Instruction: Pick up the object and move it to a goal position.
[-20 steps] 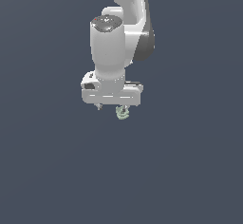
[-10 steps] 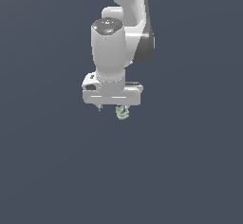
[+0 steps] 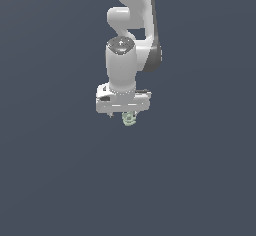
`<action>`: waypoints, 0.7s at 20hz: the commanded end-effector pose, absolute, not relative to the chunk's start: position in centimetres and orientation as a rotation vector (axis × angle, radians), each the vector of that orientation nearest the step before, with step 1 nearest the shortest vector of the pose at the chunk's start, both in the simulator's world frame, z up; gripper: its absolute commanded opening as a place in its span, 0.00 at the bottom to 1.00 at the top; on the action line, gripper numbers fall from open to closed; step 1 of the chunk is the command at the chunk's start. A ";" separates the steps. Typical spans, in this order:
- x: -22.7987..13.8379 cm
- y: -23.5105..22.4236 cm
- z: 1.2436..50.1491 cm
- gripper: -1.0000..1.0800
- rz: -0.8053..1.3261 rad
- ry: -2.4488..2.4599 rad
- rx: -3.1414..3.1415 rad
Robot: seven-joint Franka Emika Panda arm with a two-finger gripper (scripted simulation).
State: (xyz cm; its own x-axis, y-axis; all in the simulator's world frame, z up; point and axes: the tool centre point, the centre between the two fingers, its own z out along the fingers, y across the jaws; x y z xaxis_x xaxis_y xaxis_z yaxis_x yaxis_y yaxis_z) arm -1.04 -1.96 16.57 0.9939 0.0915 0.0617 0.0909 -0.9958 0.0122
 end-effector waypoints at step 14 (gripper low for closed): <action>-7.9 0.5 9.2 0.96 0.003 0.532 3.096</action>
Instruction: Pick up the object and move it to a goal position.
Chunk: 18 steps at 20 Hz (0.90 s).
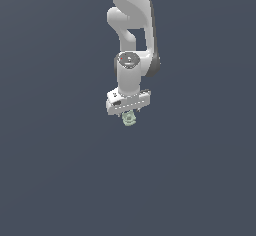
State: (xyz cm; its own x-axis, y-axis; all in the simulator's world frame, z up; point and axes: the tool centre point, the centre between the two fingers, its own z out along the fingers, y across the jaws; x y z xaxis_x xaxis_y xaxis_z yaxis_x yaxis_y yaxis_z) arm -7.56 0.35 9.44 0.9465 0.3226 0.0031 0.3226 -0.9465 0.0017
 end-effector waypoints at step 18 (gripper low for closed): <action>-8.2 0.5 4.6 0.96 0.000 0.543 3.095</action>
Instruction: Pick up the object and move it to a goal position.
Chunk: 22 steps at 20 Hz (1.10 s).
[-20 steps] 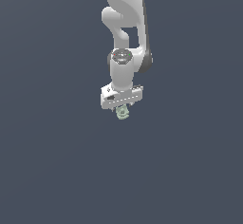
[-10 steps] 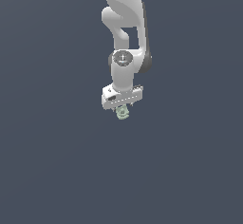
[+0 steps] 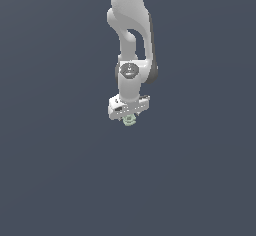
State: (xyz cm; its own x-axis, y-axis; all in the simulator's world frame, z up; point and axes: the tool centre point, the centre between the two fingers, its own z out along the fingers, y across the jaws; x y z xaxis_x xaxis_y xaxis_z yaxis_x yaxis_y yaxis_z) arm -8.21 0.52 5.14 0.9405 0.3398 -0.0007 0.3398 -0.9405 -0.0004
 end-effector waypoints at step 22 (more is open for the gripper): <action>-8.0 0.3 5.0 0.00 -0.003 -0.543 -3.095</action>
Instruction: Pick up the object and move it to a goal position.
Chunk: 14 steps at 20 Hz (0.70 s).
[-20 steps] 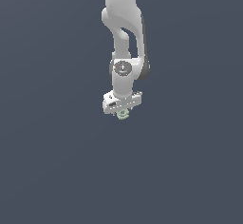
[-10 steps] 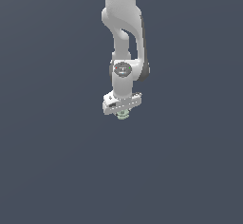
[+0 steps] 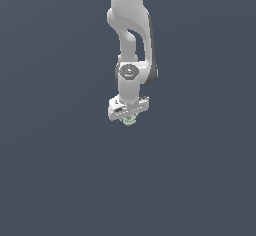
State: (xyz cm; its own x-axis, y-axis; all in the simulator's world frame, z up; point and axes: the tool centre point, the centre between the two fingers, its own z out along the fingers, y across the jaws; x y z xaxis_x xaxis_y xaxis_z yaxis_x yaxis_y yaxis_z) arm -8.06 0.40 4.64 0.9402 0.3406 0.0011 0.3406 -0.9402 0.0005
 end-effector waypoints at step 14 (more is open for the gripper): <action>-7.2 -1.3 14.7 0.00 0.003 0.544 3.094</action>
